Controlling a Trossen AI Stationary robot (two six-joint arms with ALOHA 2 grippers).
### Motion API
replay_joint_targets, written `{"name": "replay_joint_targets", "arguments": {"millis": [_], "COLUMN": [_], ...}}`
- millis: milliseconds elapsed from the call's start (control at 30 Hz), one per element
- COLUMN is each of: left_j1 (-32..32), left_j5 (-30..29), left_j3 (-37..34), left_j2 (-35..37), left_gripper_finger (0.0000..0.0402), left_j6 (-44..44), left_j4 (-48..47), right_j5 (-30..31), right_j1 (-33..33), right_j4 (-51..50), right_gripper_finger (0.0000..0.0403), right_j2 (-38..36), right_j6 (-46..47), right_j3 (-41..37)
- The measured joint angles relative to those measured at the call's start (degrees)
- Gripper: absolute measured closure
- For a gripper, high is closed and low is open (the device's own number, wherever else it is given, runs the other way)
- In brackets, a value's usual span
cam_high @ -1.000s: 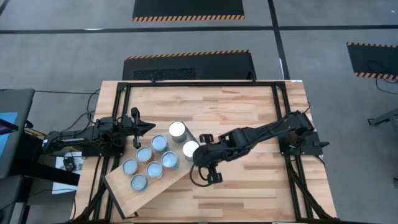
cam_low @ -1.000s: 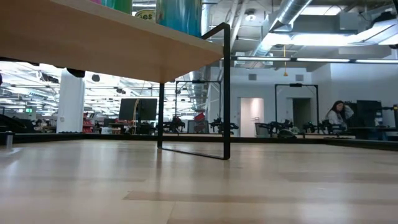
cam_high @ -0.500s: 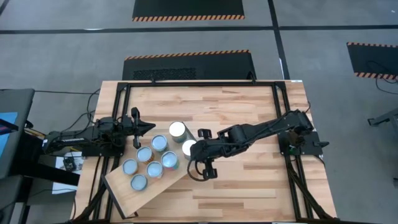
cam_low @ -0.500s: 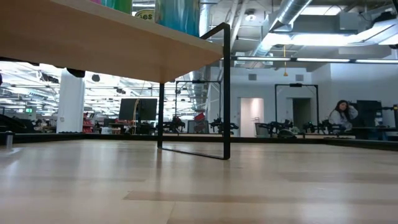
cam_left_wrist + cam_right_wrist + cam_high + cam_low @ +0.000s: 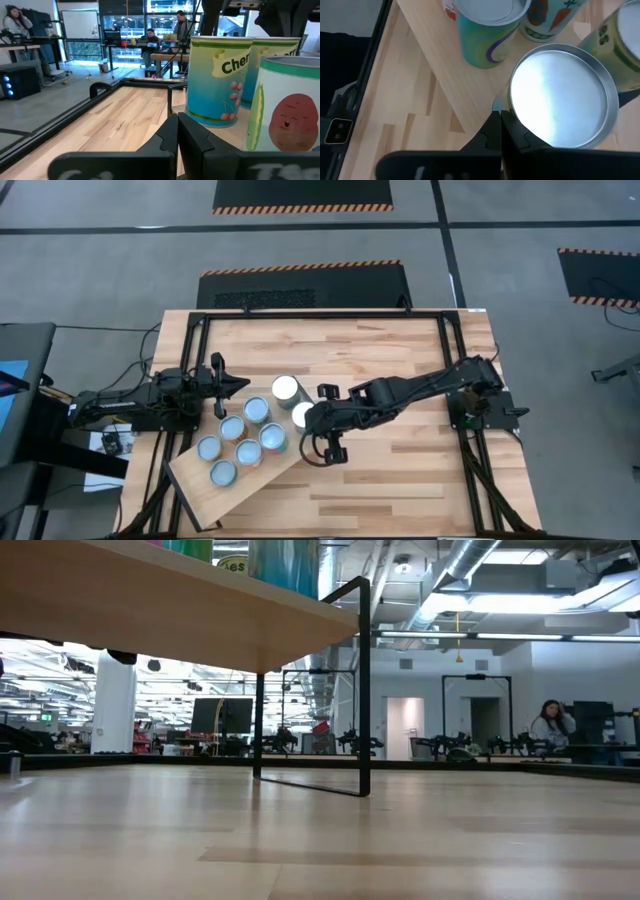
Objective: Pick and place cans onto a shelf
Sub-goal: Put the canned cherries on the shelf aligned with the other canned cherries, then return to Home Position
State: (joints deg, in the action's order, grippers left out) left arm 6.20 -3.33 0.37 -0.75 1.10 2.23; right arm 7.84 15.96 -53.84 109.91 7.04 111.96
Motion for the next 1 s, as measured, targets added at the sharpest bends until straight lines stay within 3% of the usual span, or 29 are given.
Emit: {"name": "replay_joint_targets", "arguments": {"millis": [600,867,1000], "left_j1": [0.0,0.0,0.0], "left_j5": [0.0,0.0,0.0], "left_j3": [0.0,0.0,0.0], "left_j2": [0.0,0.0,0.0], "left_gripper_finger": [0.0401,0.0402,0.0401], "left_j6": [0.0,0.0,0.0], "left_j4": [0.0,0.0,0.0], "right_j5": [-0.2,-0.8,-0.6], "right_j1": [-0.6,3.7,3.9], "right_j4": [2.6,-1.4,2.0], "right_gripper_finger": [0.0394,0.0399,0.0399], "right_j2": [0.0,-2.0,-3.5], "right_j6": [-3.6,-9.9,-11.6], "right_j3": [0.0,0.0,-6.0]}}
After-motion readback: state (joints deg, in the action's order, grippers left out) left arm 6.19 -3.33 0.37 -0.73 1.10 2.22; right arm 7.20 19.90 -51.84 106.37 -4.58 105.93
